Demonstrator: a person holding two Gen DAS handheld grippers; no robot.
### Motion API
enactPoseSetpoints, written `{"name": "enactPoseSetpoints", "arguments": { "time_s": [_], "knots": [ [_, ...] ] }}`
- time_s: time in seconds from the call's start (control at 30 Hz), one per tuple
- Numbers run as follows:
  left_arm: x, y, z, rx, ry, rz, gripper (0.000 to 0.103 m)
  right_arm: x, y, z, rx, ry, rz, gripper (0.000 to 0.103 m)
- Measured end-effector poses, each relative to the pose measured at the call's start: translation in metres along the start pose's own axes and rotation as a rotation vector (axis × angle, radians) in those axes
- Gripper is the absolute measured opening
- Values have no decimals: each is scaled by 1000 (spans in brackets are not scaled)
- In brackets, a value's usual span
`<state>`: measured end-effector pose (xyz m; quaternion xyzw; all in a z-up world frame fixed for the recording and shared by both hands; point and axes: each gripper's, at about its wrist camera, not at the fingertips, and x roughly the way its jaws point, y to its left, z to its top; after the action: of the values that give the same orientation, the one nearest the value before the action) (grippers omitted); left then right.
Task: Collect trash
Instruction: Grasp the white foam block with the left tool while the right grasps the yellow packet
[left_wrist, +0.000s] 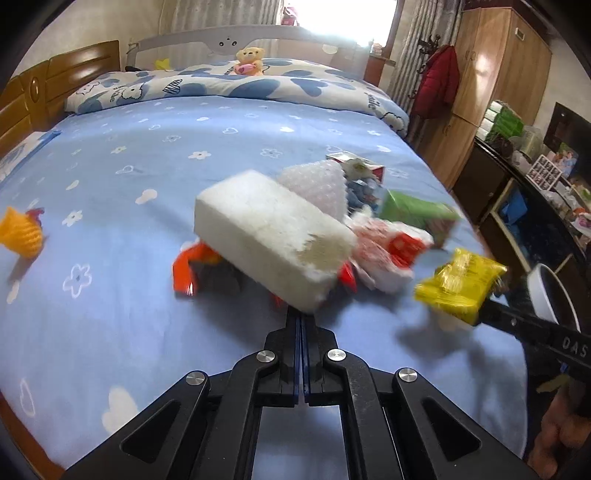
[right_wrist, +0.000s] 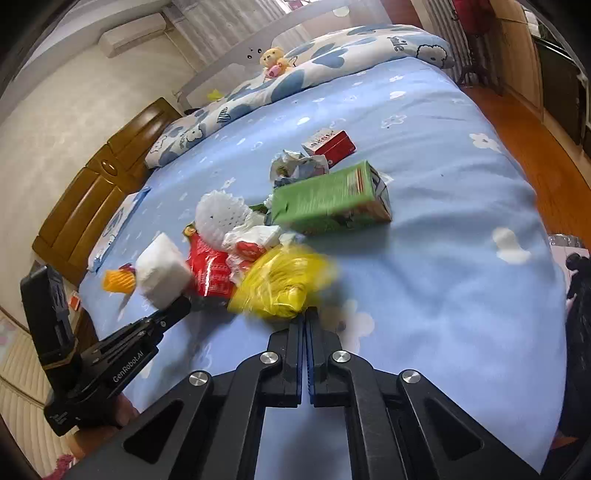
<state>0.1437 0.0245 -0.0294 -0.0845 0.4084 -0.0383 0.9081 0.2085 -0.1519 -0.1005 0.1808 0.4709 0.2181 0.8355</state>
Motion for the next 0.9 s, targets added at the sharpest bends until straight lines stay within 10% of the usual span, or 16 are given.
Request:
{"name": "enactPoseSetpoints", "arguments": {
  "time_s": [0.37, 0.5, 0.77, 0.9],
  "knots": [
    [-28, 18, -13, -9, 19, -60, 3, -42, -3, -22, 4, -46, -52, 0],
    [-37, 35, -16, -91, 1, -32, 62, -51, -7, -28, 23, -58, -64, 0],
    [-13, 48, -8, -153, 12, 63, 63, -49, -6, -30, -2, -48, -64, 0],
    [-6, 31, -3, -65, -17, 145, 46, -48, -7, -31, -12, -42, -54, 0]
  ]
}}
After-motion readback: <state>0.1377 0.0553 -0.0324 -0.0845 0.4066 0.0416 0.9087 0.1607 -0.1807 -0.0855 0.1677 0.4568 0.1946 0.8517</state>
